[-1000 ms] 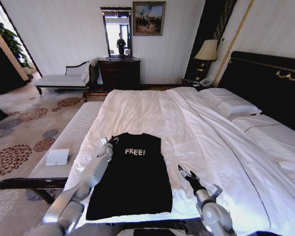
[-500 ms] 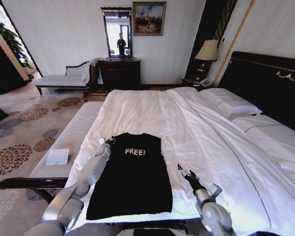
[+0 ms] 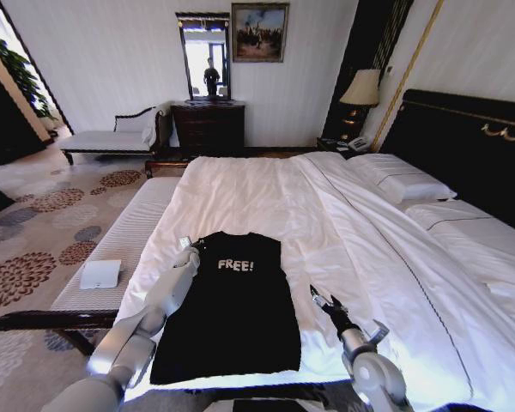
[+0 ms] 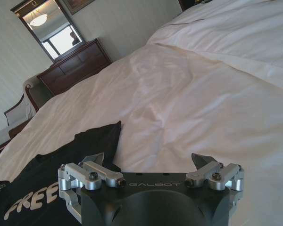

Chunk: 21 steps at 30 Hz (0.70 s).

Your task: Fold the clothes on the bed.

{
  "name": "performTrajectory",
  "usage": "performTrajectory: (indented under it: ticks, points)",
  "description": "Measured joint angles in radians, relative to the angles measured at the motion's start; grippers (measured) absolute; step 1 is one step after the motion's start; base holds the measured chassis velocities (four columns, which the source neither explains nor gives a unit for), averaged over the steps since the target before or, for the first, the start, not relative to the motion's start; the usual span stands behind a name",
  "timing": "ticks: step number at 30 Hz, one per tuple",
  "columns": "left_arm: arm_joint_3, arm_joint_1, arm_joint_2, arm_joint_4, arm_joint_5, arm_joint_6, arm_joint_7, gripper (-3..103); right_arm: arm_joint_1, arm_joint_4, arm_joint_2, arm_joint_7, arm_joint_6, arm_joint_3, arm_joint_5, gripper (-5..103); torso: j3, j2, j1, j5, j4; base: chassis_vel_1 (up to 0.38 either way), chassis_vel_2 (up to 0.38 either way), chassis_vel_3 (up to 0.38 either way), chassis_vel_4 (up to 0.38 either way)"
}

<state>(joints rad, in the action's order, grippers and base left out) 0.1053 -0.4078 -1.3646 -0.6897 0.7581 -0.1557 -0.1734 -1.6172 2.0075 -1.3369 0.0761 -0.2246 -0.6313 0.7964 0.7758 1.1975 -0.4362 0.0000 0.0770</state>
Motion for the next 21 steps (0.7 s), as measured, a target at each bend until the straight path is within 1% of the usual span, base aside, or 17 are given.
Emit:
performTrajectory:
  ticks: [1, 5, 7, 10, 12, 15, 17, 20, 21]
  points:
    - [0.001, 0.0, -0.003, 0.0, 0.0, 0.0, -0.004, 2, 0.004, -0.005, 0.002, 0.0, 0.0, 0.002, 0.001, 100, 0.0, 0.0, 0.0, 0.0, 0.0001, 0.0, 0.0, 0.0, 0.0]
    - [0.001, -0.008, 0.0, -0.015, -0.004, 0.0, -0.021, 0, 0.032, -0.023, 0.011, 0.004, 0.0, 0.013, 0.014, 100, 0.0, 0.0, 0.0, 0.0, 0.0003, 0.0, 0.0, 0.0, 0.0]
    - [0.001, -0.014, 0.009, -0.024, -0.005, 0.001, -0.03, 0, 0.048, -0.031, 0.018, 0.007, -0.001, 0.017, 0.022, 100, 0.0, 0.0, 0.0, -0.0001, 0.0003, 0.0, 0.0, 0.0, 0.0]
    - [0.001, -0.035, 0.044, -0.054, 0.001, 0.004, -0.055, 0, 0.102, -0.058, 0.048, 0.02, -0.008, 0.035, 0.056, 100, 0.0, 0.0, 0.0, -0.0003, 0.0002, 0.0, 0.0, 0.0, 0.0]
    - [0.001, -0.038, 0.051, -0.06, 0.004, 0.004, -0.057, 0, 0.114, -0.065, 0.054, 0.023, -0.011, 0.039, 0.065, 100, 0.0, 0.0, 0.0, -0.0003, 0.0001, 0.0, 0.0, 0.0, 0.0]
    - [0.0, -0.042, 0.07, -0.071, 0.013, 0.009, -0.073, 0, 0.214, -0.125, 0.078, 0.05, -0.041, 0.08, 0.147, 100, 0.0, 0.0, 0.0, -0.0002, 0.0001, 0.0, 0.0, 0.0, 0.0]
    - [0.0, -0.041, 0.07, -0.071, 0.015, 0.01, -0.075, 0, 0.236, -0.141, 0.081, 0.054, -0.048, 0.089, 0.162, 100, 0.0, 0.0, 0.0, -0.0003, 0.0003, 0.0, 0.0, 0.0, 0.0]
    - [-0.008, -0.039, 0.074, -0.079, 0.023, 0.016, -0.083, 0, 0.402, -0.256, 0.099, 0.061, -0.097, 0.141, 0.264, 100, 0.0, 0.0, 0.0, 0.0001, 0.0002, 0.0, 0.0, 0.0, 0.0]
    - [-0.01, -0.041, 0.075, -0.085, 0.023, 0.018, -0.086, 0, 0.457, -0.296, 0.109, 0.059, -0.116, 0.156, 0.302, 100, 0.0, 0.0, 0.0, 0.0, -0.0003, 0.0, 0.0, 0.0, 0.0]
